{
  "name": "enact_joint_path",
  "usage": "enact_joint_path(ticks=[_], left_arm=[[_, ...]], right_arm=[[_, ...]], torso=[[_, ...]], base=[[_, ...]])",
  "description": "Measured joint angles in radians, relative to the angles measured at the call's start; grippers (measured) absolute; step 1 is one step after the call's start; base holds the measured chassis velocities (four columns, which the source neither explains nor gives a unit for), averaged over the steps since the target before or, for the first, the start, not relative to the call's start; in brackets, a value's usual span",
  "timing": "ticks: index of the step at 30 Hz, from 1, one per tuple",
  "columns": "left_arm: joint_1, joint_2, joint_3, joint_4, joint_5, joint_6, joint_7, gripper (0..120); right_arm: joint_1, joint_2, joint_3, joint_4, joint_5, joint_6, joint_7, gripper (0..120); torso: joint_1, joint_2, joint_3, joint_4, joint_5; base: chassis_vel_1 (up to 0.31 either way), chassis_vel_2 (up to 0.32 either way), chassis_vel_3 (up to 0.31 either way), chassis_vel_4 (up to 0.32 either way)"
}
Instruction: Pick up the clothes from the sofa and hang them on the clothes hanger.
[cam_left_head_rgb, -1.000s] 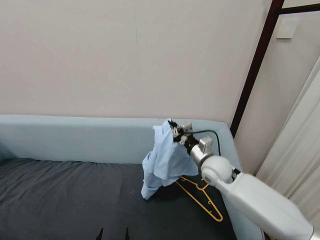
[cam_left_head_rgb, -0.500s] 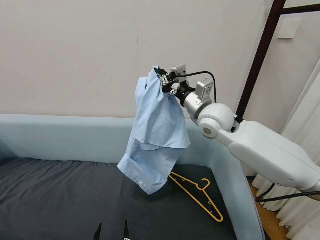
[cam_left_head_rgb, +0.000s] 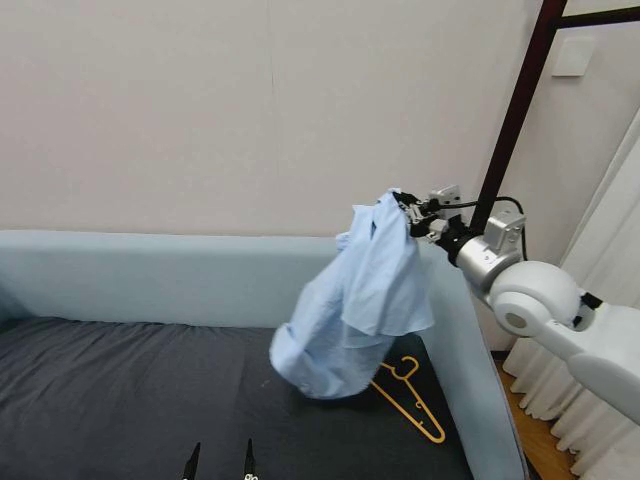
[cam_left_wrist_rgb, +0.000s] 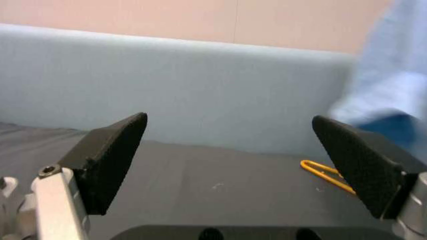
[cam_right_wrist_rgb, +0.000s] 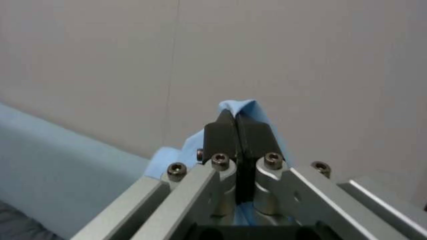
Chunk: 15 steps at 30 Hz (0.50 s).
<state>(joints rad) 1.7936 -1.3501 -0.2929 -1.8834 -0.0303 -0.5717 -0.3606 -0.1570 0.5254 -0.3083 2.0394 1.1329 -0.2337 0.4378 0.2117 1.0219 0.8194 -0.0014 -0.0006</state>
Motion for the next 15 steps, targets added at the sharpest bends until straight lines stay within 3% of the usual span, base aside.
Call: enact_joint_path(ticks=[5,12,13,14,15], left_arm=[[0.003,0.001,-0.003,0.004,0.0,-0.008,0.0,98],[0.014,0.012,-0.014,0.015,-0.001,-0.023,-0.004,98],[0.019,0.019,-0.02,0.022,-0.001,-0.029,-0.005,98],[0.019,0.019,-0.02,0.022,-0.001,-0.029,-0.005,98],[0.023,0.024,-0.025,0.026,-0.002,-0.033,-0.007,98]], right_arm=[[-0.079,0.065,0.004,0.03,-0.028,-0.032,0.064,0],[-0.269,0.225,-0.027,-0.054,-0.169,-0.033,0.069,0],[-0.338,0.346,-0.063,-0.152,-0.252,-0.026,0.062,0],[-0.338,0.346,-0.063,-0.152,-0.252,-0.026,0.062,0],[-0.372,0.466,-0.097,-0.268,-0.329,-0.004,0.046,0]], torso=[[0.0,0.0,0.0,0.0006,-0.0005],[0.0,0.0,0.0,0.0002,-0.0001],[0.0,0.0,0.0,-0.0004,0.0002],[0.0,0.0,0.0,-0.0004,0.0002],[0.0,0.0,0.0,0.0001,-0.0001]], base=[[0.0,0.0,0.0,0.0],[0.0,0.0,0.0,0.0],[0.0,0.0,0.0,0.0],[0.0,0.0,0.0,0.0],[0.0,0.0,0.0,0.0]])
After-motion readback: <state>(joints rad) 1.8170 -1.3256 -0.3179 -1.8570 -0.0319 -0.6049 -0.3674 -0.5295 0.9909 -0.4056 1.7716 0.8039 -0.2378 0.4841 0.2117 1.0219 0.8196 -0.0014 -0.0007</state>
